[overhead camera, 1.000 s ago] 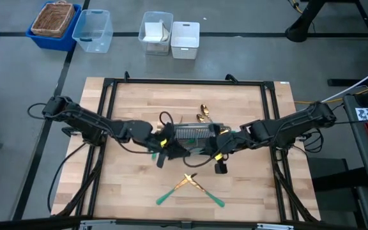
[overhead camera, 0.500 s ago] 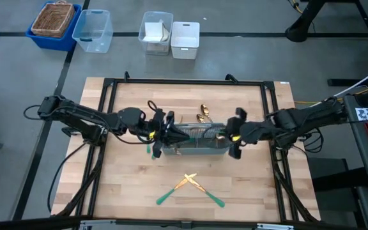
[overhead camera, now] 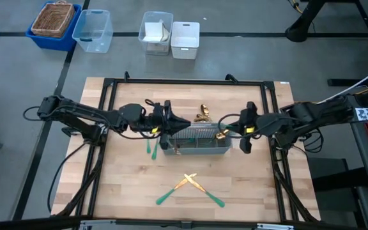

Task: Sort silverware
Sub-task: Put the green spoon into the gray utensil holder

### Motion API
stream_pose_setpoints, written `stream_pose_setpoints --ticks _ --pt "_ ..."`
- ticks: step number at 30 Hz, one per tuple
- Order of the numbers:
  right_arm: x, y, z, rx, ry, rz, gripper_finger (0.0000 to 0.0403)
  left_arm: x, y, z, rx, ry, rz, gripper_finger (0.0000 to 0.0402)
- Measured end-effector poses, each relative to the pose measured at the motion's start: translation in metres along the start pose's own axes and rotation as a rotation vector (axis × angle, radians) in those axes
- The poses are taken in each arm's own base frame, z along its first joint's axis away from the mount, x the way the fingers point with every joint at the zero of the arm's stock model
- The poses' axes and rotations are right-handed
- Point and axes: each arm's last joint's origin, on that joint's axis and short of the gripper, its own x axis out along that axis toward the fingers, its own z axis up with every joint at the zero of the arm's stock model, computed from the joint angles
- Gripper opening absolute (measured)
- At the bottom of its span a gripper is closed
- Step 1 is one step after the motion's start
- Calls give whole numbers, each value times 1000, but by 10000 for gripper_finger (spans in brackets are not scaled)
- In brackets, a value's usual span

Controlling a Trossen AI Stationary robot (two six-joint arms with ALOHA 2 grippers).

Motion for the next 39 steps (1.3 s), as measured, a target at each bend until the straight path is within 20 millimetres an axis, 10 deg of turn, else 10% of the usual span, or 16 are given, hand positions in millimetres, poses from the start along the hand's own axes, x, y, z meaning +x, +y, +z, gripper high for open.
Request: stream_pose_setpoints --ticks 12,39 --pt "-2 1 7 4 -79 4 7 2 19 -4 -29 53 122 166" --pt "30 20 17 24 -140 -25 8 2 21 6 -41 -49 110 155"
